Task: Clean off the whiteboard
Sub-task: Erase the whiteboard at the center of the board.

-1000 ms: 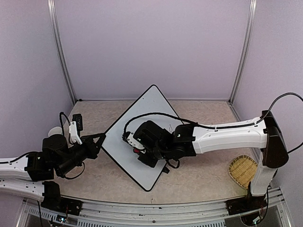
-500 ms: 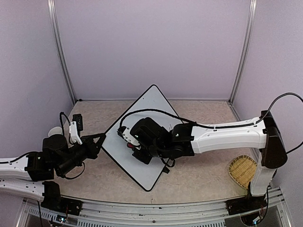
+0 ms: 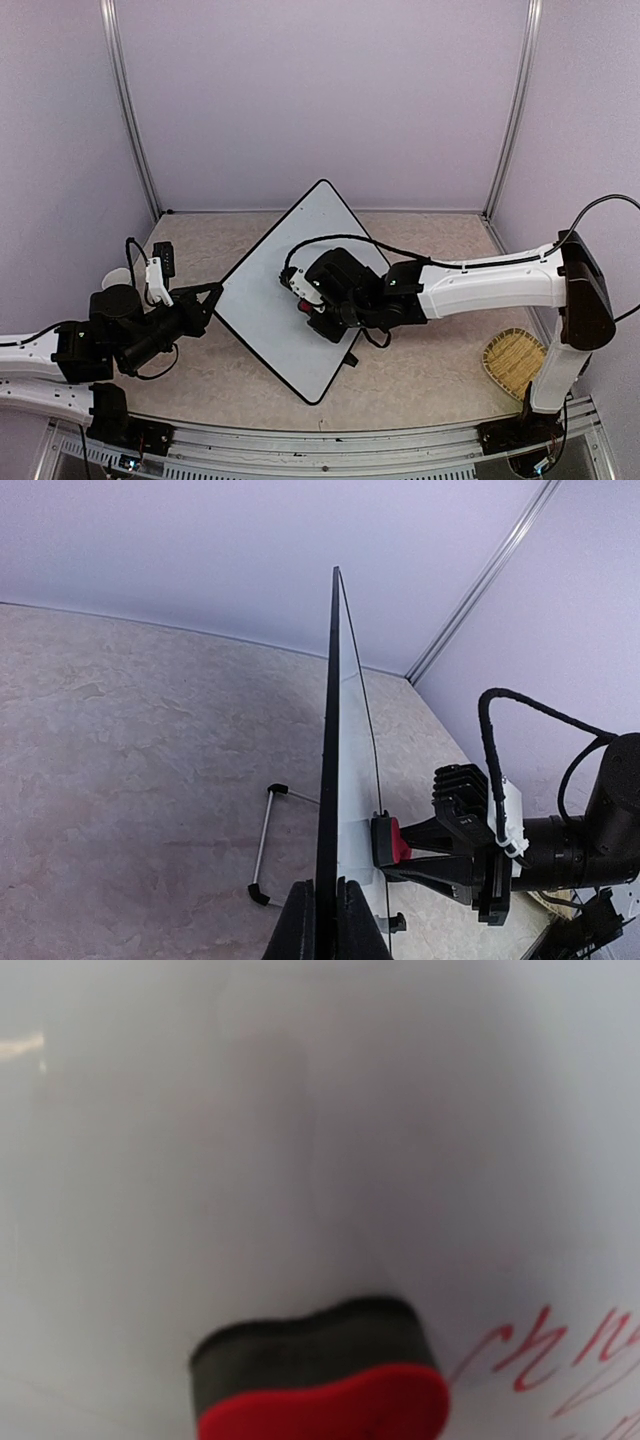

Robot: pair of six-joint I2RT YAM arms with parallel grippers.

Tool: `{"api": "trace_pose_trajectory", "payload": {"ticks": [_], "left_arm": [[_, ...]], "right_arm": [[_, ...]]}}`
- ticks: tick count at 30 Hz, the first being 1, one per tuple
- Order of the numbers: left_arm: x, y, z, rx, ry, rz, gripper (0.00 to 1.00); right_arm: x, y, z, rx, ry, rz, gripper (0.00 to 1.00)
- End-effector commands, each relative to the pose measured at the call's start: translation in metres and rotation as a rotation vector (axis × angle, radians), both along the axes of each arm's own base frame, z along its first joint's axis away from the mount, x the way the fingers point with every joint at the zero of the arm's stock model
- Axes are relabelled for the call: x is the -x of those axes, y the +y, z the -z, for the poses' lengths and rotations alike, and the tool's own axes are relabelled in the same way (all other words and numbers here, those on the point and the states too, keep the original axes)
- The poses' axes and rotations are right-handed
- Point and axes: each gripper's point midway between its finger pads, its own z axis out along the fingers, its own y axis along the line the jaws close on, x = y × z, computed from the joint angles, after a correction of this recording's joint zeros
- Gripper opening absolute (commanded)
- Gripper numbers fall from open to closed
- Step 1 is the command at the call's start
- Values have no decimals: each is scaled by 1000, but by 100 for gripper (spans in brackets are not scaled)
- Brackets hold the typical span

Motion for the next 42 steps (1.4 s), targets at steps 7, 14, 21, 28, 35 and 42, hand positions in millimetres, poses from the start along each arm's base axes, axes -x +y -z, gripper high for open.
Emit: {"api": "trace_pose_trajectory", "payload": {"ticks": [7,14,21,28,35,42], "left_arm": [[25,-24,23,-100,23,199,0],[25,-24,22,-102,22,198,0],[25,-24,16,-100,16,197,0],[25,-24,16,-103,15,196,0],[24,-24,14,-102,10,195,0],[24,-27,16,-106,14,203,0]], "right_arm": [[19,-40,84,182,156,-27,21],[27,-52,97,203,190,-30,21],[27,-54,92,193,200,-34,21],[27,-57,87,210,208,-38,21],[28,-57,86,209,220,-41,21],[3,-30,37,120,133,-15,21]]}}
